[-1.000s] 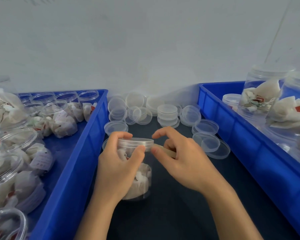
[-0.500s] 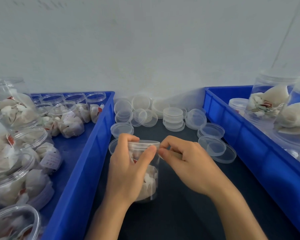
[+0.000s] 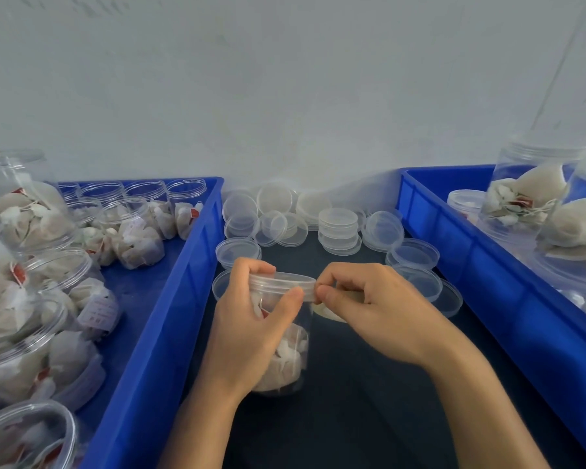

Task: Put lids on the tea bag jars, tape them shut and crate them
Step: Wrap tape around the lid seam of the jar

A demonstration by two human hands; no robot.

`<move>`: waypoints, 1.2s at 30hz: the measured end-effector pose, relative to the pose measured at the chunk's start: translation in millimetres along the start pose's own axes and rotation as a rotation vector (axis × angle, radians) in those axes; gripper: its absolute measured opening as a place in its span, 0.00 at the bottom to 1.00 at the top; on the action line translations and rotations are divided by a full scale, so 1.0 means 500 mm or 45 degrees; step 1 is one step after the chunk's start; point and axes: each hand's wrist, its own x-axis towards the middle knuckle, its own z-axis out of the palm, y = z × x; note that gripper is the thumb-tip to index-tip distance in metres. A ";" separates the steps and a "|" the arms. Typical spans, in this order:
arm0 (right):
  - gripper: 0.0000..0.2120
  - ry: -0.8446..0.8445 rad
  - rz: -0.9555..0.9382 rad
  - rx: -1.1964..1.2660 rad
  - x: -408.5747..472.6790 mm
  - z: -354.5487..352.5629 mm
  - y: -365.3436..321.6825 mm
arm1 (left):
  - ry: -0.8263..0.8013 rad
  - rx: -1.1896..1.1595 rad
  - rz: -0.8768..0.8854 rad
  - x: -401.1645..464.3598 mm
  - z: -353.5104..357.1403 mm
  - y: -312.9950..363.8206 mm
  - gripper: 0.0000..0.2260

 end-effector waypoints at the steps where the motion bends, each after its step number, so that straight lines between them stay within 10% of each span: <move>1: 0.07 0.007 0.001 0.002 -0.001 0.000 0.000 | -0.014 0.022 0.009 0.000 0.001 -0.001 0.21; 36: 0.13 0.296 -0.081 -0.113 -0.014 0.027 -0.022 | 0.220 0.686 0.032 -0.016 0.035 0.024 0.27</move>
